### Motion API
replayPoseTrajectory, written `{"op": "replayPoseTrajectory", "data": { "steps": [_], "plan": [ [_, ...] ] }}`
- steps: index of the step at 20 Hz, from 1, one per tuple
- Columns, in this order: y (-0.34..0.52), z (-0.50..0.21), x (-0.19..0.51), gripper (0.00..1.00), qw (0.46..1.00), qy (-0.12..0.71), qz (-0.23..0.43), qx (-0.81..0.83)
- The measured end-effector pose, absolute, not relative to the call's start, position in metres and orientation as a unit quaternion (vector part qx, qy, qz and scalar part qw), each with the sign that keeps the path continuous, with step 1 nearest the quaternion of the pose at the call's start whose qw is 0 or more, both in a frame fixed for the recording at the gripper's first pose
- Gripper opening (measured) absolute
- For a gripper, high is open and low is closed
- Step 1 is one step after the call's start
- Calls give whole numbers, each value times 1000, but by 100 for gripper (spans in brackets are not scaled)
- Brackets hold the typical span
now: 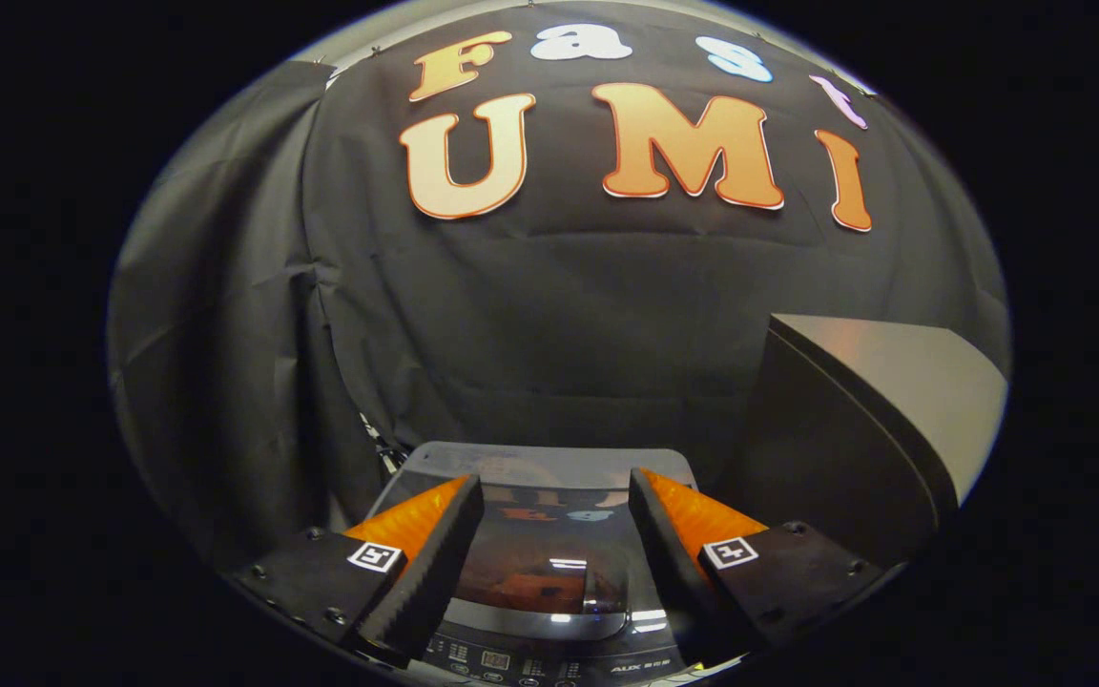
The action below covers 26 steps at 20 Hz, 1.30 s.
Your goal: Put the clothes into the washing machine and then close the washing machine lid.
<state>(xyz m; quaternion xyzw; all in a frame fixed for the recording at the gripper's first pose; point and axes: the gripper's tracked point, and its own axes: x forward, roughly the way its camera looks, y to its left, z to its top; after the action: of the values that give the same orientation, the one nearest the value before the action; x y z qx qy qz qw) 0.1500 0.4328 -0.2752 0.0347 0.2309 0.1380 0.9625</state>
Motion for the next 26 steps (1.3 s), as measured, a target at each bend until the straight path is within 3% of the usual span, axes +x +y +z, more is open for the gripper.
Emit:
{"op": "replayPoseTrajectory", "data": {
  "steps": [8, 16, 26],
  "plan": [
    [396, -149, 130, 99, 976, 140, 151, 75],
    [299, -43, 80, 99, 988, 59, 125, 68],
    [212, 16, 4, 99, 996, 18, 84, 36]
  ]
}}
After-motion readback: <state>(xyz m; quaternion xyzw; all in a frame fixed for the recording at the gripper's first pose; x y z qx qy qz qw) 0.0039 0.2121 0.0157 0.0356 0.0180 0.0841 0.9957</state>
